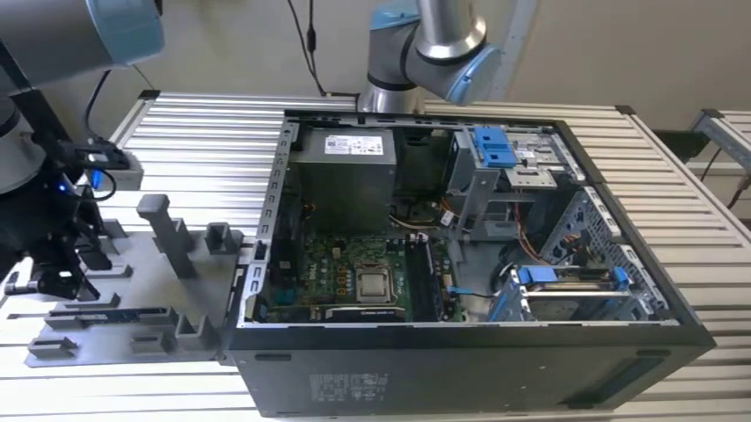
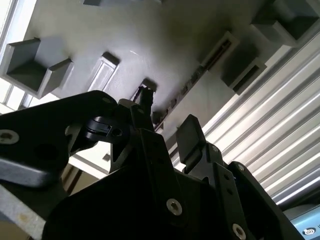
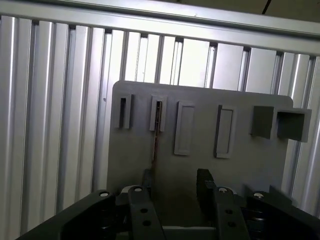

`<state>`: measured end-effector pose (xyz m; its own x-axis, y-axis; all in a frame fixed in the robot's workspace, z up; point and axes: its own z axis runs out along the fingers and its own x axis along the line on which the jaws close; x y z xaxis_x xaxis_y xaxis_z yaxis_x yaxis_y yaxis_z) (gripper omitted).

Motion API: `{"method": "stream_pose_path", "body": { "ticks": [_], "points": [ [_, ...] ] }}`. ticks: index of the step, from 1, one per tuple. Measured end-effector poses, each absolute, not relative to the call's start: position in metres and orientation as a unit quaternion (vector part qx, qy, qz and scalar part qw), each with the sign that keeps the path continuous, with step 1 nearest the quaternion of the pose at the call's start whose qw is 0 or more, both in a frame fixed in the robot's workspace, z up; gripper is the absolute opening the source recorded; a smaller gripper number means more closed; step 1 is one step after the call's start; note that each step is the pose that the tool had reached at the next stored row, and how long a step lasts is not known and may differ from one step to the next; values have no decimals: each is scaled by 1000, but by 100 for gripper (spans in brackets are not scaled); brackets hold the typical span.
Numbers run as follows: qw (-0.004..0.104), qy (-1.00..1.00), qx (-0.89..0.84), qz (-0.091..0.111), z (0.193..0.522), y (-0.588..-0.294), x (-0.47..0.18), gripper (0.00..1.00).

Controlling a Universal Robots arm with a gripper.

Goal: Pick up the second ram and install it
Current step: 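Pick up the second ram and move it above second insertion slot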

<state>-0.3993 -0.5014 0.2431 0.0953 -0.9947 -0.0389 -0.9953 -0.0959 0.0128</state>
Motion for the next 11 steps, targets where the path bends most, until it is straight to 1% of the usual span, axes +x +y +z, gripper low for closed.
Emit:
{"method": "stream_pose_path", "body": {
  "ticks": [11],
  "points": [
    [9, 672, -740, 19, 224, -508, -399, 48]
  ]
}}
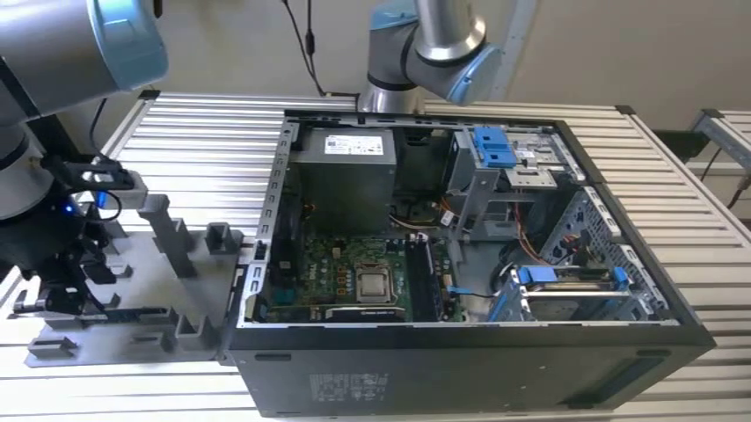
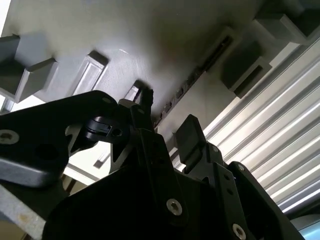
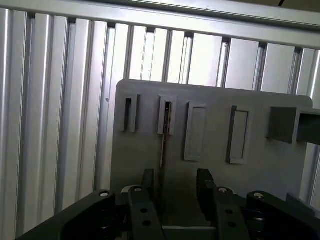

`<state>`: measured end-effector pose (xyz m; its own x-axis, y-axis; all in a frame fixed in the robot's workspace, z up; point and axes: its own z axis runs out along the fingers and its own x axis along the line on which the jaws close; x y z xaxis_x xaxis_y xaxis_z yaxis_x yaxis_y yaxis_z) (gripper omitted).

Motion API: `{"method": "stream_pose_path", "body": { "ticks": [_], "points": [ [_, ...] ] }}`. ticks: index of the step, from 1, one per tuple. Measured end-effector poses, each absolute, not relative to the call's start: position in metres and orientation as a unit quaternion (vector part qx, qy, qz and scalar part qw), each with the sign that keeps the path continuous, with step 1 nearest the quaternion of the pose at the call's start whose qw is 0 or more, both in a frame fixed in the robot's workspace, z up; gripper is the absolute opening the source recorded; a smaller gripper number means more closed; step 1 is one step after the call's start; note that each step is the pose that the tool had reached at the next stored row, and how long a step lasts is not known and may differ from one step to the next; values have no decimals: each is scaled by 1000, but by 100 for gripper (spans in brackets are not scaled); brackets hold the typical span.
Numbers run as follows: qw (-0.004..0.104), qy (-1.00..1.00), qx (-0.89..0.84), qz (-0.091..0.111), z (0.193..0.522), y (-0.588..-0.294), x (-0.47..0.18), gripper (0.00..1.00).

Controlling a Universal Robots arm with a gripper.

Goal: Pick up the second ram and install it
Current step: 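Pick up the second ram and move it above second insertion slot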

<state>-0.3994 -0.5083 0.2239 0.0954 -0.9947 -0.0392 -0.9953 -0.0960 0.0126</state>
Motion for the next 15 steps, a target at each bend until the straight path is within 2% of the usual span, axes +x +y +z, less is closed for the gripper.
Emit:
{"method": "stream_pose_path", "body": {
  "ticks": [15],
  "points": [
    [9, 672, -740, 19, 202, -513, -400, 48]
  ]
}}
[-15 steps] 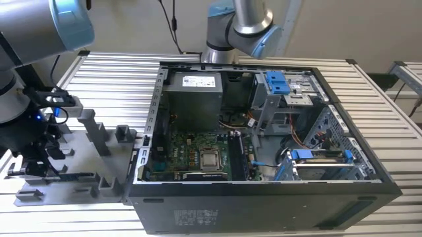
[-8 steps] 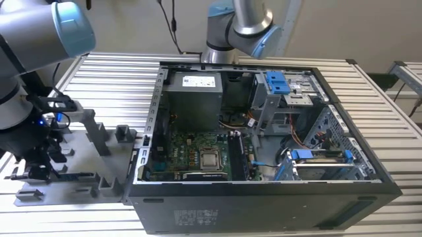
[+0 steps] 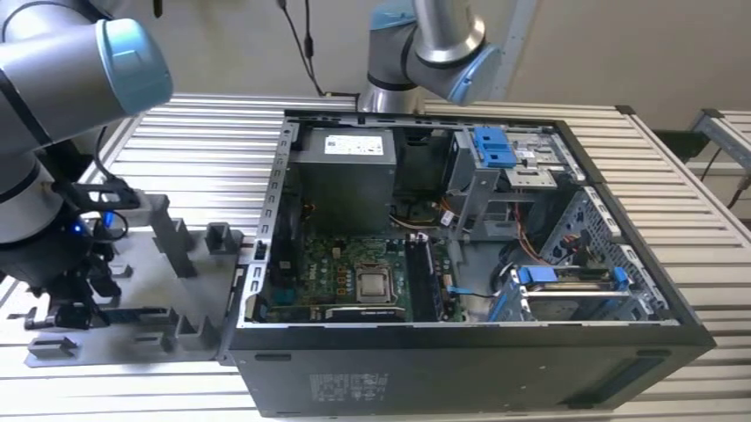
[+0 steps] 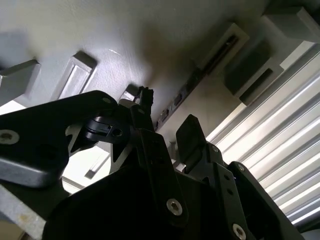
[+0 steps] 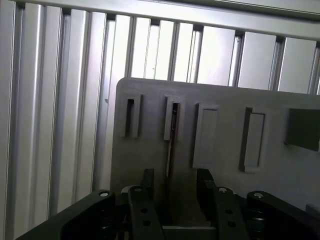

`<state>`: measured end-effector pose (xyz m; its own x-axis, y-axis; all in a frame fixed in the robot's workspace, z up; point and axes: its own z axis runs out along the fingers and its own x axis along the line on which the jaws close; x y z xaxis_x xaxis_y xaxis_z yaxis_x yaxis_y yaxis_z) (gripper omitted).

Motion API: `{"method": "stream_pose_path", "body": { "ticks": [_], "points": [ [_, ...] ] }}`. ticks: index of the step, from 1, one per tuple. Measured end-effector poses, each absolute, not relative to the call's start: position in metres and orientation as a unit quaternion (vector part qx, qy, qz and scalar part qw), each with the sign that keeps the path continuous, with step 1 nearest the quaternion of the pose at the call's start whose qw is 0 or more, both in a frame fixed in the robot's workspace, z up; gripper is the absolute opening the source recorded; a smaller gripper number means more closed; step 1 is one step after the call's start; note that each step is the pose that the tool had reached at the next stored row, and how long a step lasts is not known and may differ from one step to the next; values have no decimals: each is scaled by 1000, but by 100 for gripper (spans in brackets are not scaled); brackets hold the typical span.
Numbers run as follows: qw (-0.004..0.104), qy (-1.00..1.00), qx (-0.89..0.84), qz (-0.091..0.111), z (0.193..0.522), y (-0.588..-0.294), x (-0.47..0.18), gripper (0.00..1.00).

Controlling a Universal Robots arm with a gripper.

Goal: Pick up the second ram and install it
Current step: 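Pick up the second ram and move it above second insertion slot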

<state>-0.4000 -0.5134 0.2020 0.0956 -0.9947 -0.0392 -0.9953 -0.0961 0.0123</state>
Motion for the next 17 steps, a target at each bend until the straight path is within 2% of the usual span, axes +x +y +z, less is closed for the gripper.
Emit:
{"method": "stream_pose_path", "body": {
  "ticks": [12, 13, 14, 15, 17],
  "points": [
    [9, 671, -741, 19, 198, -514, -400, 48],
    [9, 671, -741, 19, 198, -514, -400, 46],
    [9, 671, -741, 19, 198, -514, -400, 39],
    [9, 671, -741, 19, 198, -513, -400, 39],
    [9, 671, -741, 19, 198, -513, -400, 27]
  ]
}}
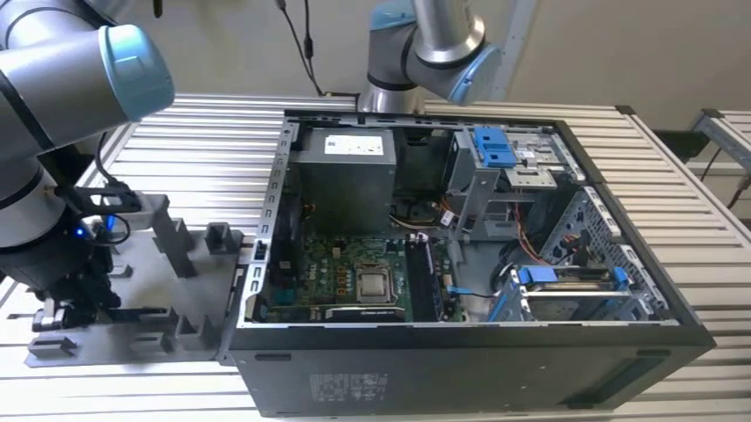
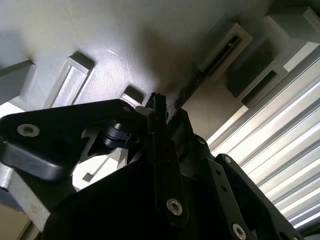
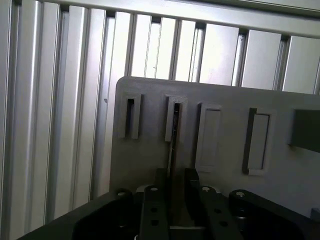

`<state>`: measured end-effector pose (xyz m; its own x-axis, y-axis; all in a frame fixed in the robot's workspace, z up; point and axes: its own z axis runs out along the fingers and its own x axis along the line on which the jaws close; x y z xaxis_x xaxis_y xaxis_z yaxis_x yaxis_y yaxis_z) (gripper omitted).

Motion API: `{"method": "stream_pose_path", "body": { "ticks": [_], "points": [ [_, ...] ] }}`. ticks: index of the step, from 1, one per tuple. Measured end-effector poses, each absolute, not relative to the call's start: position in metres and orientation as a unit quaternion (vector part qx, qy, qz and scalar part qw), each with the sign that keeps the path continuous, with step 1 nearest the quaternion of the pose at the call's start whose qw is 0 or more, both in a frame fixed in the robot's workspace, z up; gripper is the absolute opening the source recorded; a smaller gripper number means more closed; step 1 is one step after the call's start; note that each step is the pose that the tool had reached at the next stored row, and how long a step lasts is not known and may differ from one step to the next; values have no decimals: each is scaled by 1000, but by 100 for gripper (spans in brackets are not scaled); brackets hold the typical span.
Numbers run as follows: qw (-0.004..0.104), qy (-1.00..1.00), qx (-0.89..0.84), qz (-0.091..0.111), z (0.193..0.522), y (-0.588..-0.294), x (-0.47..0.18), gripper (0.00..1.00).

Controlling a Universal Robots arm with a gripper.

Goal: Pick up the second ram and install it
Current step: 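Pick up the second ram and move it above second insertion slot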

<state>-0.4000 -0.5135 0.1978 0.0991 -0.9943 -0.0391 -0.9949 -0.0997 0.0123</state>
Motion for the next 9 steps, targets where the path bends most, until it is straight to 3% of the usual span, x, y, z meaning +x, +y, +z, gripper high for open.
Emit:
{"method": "stream_pose_path", "body": {
  "ticks": [2, 3, 8, 9],
  "points": [
    [9, 671, -741, 19, 198, -513, -400, 27],
    [9, 671, -741, 19, 198, -513, -400, 21],
    [9, 671, -741, 19, 198, -513, -400, 18],
    [9, 671, -741, 19, 198, -513, -400, 14]
  ]
}}
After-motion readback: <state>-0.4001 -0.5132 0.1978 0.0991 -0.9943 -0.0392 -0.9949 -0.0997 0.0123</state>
